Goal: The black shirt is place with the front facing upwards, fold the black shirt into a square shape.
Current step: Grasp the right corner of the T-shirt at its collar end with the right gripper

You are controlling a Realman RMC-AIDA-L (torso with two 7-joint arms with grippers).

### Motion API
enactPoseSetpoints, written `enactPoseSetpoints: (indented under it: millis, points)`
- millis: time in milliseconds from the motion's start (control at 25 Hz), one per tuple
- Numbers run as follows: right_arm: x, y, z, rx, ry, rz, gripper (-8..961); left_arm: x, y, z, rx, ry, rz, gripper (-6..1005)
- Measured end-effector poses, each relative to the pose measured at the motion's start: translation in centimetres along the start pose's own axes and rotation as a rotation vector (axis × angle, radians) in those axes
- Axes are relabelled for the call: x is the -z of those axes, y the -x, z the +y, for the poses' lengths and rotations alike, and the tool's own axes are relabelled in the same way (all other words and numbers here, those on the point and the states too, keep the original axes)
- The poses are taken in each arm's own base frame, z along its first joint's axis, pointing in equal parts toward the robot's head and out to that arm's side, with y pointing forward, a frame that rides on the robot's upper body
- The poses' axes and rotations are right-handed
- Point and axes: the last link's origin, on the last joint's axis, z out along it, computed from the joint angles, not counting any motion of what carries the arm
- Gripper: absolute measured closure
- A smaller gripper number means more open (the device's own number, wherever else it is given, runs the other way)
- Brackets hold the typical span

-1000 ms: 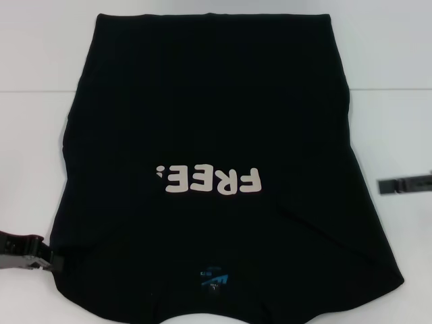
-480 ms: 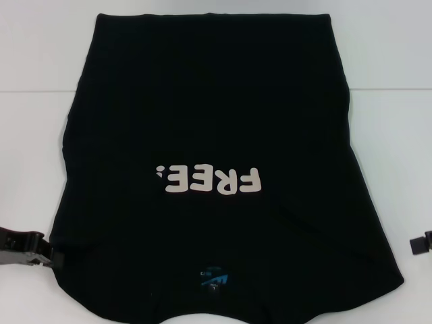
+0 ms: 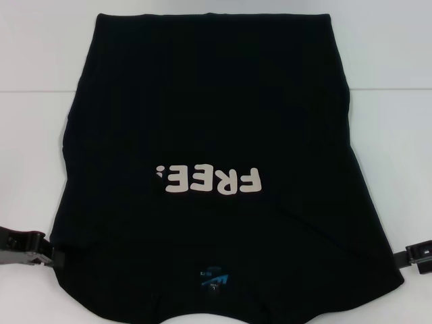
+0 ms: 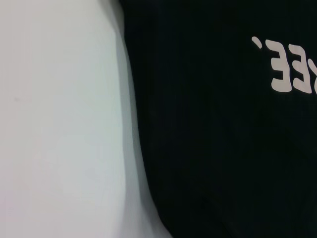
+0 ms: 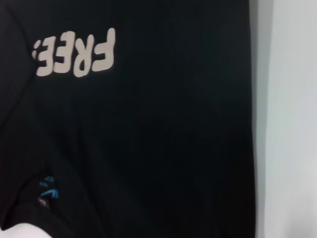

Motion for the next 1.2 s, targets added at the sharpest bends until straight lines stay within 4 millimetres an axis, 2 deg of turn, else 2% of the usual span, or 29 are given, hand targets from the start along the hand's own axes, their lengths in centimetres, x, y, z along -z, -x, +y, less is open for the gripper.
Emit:
enactPoseSetpoints:
  millis: [480,960,1200]
  points:
    - [-1.8,0.1,0.6,0.027,-0.011,0.013,179,-0.1,0.1,-0.1,0.003,0.001,-0.007,964]
    - [-2.5,0.2,0.8,0.038,-0.014,0.031,179,-0.2,0.3,-0.2,0.004,-0.001,-0.009,964]
    - [-2.8,0.3,1.2,0.047,-0.005,0.039,213,-0.2,0.4,-0.2,0.007,0.0,-0.009,964]
